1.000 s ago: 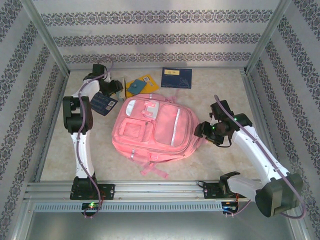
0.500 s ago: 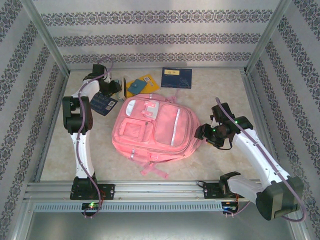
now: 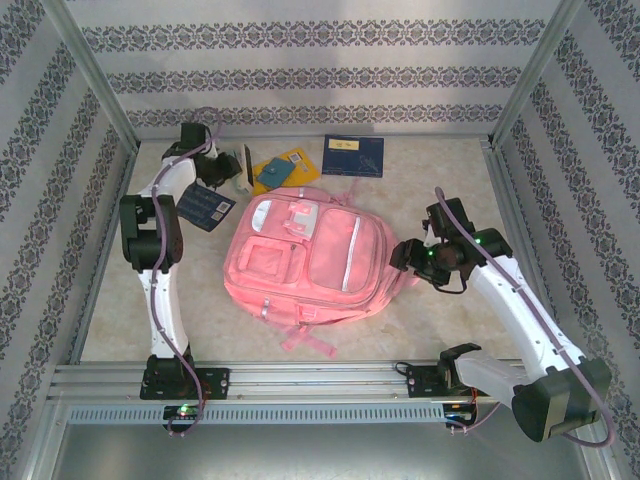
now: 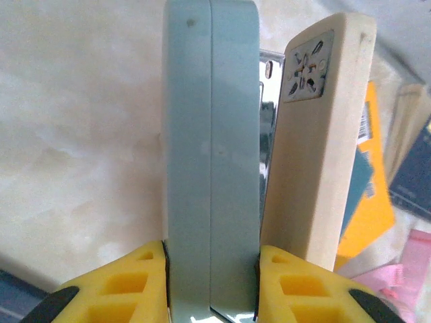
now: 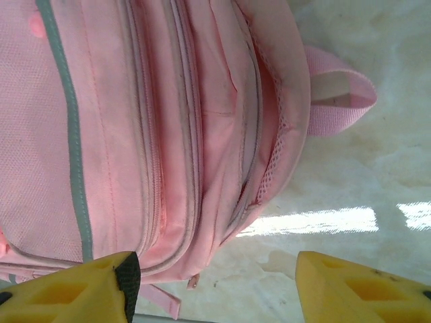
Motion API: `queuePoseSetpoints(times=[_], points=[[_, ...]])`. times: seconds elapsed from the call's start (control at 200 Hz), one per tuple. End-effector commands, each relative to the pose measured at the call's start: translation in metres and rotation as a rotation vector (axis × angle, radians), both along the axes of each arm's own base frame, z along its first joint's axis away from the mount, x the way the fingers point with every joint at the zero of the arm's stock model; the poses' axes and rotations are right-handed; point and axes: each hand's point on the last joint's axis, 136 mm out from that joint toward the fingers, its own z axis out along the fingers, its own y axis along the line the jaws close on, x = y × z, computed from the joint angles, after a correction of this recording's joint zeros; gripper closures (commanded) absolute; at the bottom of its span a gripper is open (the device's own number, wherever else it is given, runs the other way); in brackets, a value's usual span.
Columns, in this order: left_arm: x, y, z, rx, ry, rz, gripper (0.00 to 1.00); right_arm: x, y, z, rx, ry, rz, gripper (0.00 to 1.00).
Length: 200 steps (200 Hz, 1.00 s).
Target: Pack books, pencil case, and school supplies into a backpack
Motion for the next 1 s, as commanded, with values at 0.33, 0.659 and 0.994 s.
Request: queuePoseSetpoints(times=[0.33, 0.659, 0.994], points=[[-0.048, -0.047, 0.144, -0.100, -0.291, 0.011, 0.85, 0.022, -0.005, 0.055, -0.032, -0.232, 0.030, 0.27], [-0.144, -0.128, 0.168, -0.310, -0.314, -0.066, 0.87, 0.039, 0.058, 0.108, 0.302, -0.443, 0.184, 0.29], [-0.218, -0.208, 0.180, -0.371, -0.265, -0.273, 0.86, 0.066, 0.131, 0.112, 0.386, -0.452, 0.314, 0.17]])
